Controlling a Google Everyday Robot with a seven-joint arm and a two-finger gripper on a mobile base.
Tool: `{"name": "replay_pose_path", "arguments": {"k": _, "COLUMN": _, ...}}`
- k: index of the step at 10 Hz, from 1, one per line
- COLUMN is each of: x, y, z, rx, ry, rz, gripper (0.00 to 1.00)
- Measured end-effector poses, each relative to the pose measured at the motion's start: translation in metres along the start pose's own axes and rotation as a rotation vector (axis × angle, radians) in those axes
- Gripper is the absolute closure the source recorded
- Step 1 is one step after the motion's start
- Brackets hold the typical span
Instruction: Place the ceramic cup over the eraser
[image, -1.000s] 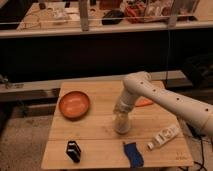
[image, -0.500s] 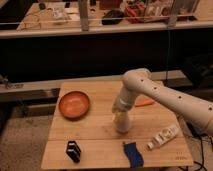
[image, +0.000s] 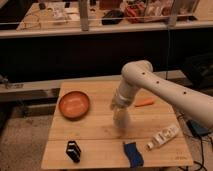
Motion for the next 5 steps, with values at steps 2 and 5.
{"name": "replay_pose_path", "arguments": {"k": 2, "x": -0.011, "y": 0.002, "z": -0.006, "rx": -0.003, "ry": 0.005, "rz": -0.029, "gripper": 0.98}}
{"name": "replay_pose_path", "arguments": {"k": 5, "x": -0.031, "y": 0.008, "z": -0.026, "rx": -0.007, "ry": 0.017, "rz": -0.086, "gripper": 0.98}}
